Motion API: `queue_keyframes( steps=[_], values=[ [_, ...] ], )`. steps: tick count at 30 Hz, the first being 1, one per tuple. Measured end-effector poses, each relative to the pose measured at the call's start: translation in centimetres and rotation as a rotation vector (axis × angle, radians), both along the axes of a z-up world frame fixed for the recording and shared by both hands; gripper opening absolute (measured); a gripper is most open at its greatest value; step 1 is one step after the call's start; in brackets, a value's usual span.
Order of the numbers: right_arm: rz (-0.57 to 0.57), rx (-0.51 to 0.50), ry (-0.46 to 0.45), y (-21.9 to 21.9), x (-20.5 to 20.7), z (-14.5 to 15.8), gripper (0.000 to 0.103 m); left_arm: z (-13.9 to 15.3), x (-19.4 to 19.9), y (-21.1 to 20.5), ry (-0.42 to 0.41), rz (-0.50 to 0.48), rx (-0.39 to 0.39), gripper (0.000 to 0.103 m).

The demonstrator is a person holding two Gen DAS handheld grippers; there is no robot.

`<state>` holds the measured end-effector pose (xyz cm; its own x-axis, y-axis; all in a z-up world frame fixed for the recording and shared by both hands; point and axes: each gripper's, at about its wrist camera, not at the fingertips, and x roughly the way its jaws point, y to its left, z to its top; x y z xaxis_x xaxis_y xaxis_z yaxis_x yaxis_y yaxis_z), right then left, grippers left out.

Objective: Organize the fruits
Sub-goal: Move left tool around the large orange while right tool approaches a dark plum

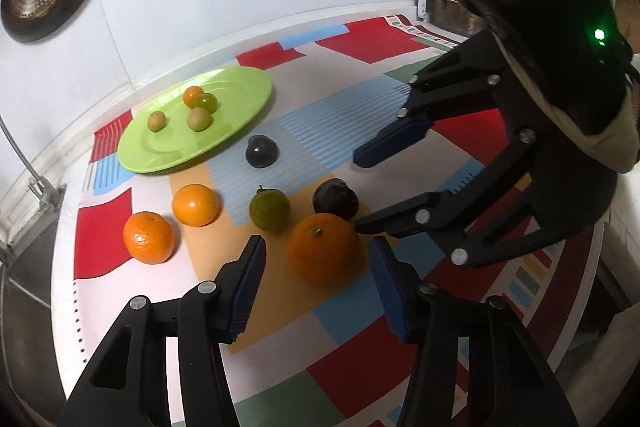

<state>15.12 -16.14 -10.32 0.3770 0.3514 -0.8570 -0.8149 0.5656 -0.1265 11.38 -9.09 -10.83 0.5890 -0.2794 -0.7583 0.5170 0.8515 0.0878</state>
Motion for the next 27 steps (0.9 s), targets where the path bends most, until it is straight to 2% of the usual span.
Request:
queue_keyframes(
  steps=[16,26,27],
  values=[
    [0.061,0.005,0.018,0.4,1.4,-0.9,0.044,-0.9,1.3,0.2,0.062,0.012,-0.033,0.041],
    [0.053,0.053,0.049,0.9,1.4,-0.9,0.043,0.1,1.3,1.8,0.046,0.155,-0.024,0.041],
    [0.045,0.060,0.054,0.9,1.4,-0.9,0.040,0.1,1.3,1.9,0.050,0.173,-0.026,0.041]
  ],
)
